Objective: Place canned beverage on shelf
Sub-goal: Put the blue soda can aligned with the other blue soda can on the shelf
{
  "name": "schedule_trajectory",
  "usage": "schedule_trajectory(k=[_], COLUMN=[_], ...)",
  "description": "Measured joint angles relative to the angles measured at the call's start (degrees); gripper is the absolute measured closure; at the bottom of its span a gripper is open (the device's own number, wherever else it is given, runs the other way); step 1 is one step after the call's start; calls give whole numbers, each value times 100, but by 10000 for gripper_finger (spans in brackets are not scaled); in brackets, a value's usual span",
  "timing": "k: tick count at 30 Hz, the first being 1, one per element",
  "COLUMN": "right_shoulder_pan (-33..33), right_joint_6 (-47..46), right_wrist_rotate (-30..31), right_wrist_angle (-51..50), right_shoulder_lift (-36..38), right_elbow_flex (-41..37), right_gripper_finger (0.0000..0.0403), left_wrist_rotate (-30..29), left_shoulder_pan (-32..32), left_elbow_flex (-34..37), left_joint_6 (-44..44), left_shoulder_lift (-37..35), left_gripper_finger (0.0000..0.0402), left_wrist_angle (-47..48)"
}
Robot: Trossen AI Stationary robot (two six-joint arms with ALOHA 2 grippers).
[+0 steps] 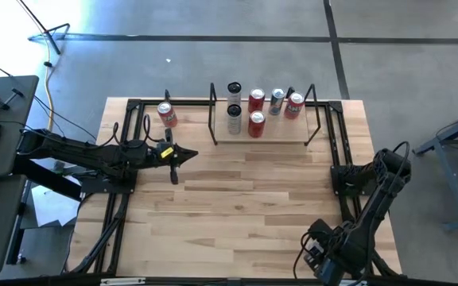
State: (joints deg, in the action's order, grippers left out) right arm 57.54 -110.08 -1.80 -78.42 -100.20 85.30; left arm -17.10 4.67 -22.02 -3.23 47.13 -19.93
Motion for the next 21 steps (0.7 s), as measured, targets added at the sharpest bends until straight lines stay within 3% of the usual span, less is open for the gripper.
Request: schedule_trajectory(k=[9, 21], right_shoulder_pan=[-89, -724], right_joint_6=[419, 2156], right_wrist_rotate=[-2, 213], right_wrist_angle=[47, 68], right_shoulder_lift=[-27, -13], right_elbow_flex=[0, 4], right_gripper_finger=[175, 178], left_wrist_rotate=[1, 2], left_shoulder_pan=[0, 0], left_elbow_flex=[0, 0], left_joint_6=[21, 215], left_shoulder_lift=[-4, -4], left_gripper_finger=[401, 401], left_wrist_angle=[110, 174])
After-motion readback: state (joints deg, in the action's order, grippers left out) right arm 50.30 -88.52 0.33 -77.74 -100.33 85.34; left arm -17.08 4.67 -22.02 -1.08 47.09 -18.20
